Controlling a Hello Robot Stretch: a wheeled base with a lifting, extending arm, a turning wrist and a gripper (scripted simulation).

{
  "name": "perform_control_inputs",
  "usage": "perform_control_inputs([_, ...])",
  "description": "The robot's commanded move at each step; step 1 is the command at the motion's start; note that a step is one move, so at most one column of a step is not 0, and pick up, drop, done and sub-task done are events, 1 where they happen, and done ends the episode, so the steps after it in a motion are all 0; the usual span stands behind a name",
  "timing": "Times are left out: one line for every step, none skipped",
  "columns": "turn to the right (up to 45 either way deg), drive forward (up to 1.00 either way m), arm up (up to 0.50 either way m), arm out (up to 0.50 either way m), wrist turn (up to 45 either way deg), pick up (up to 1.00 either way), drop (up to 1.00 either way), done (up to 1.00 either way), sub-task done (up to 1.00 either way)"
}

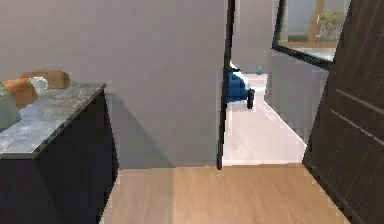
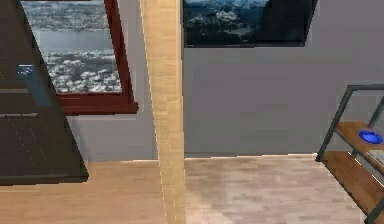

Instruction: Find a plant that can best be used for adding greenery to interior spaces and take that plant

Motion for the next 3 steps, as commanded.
perform_control_inputs([-45.0,0.00,0.00,0.00,0.0,0.00,0.00,0.00,0.00])
perform_control_inputs([-18.0,0.00,0.00,0.00,0.0,0.00,0.00,0.00,0.00])
perform_control_inputs([0.0,0.65,0.00,0.00,0.0,0.00,0.00,0.00,0.00])
